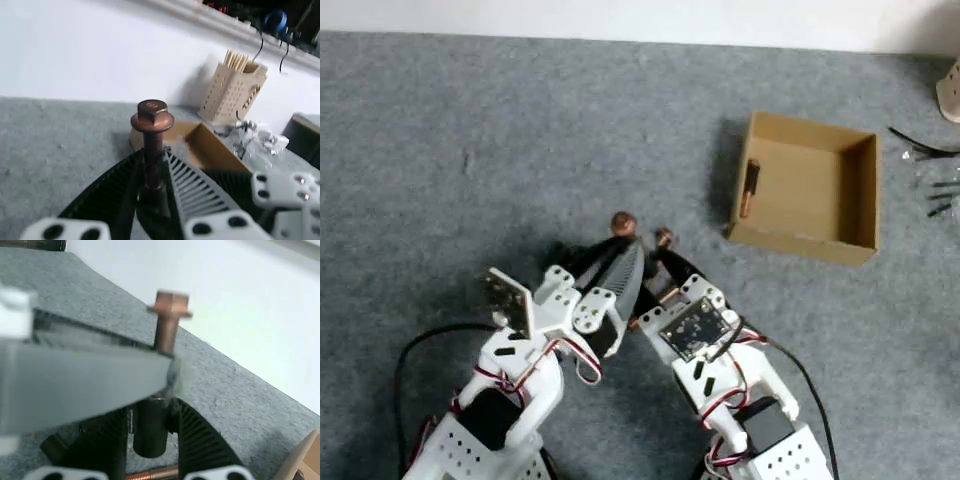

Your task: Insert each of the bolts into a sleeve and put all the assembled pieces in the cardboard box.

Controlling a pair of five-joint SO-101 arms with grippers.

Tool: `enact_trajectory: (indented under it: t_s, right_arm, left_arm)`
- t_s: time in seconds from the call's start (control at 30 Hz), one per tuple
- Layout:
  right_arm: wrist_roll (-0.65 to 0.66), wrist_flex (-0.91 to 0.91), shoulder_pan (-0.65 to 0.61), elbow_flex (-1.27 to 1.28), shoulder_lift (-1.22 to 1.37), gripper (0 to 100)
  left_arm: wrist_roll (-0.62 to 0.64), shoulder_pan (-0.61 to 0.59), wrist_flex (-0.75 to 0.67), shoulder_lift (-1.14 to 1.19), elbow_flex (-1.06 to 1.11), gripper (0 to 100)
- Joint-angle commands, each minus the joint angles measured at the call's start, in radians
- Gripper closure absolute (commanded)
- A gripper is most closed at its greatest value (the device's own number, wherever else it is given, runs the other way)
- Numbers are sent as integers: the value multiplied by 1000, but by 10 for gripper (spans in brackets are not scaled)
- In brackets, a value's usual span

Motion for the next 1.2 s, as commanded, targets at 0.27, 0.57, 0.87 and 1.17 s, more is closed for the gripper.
enact_trajectory:
  t_s: [0.27,0.57,0.87,1.17]
  right_arm:
    - [-11,-8,41,128,-22,994]
    - [-12,-8,68,128,-22,994]
    - [-14,-2,74,128,-21,994]
    - [-14,10,76,128,-21,994]
  left_arm:
    - [-5,24,3,-15,12,993]
    - [0,-19,3,-15,13,771]
    - [3,-88,3,-21,-58,755]
    - [101,-186,6,-19,-81,755]
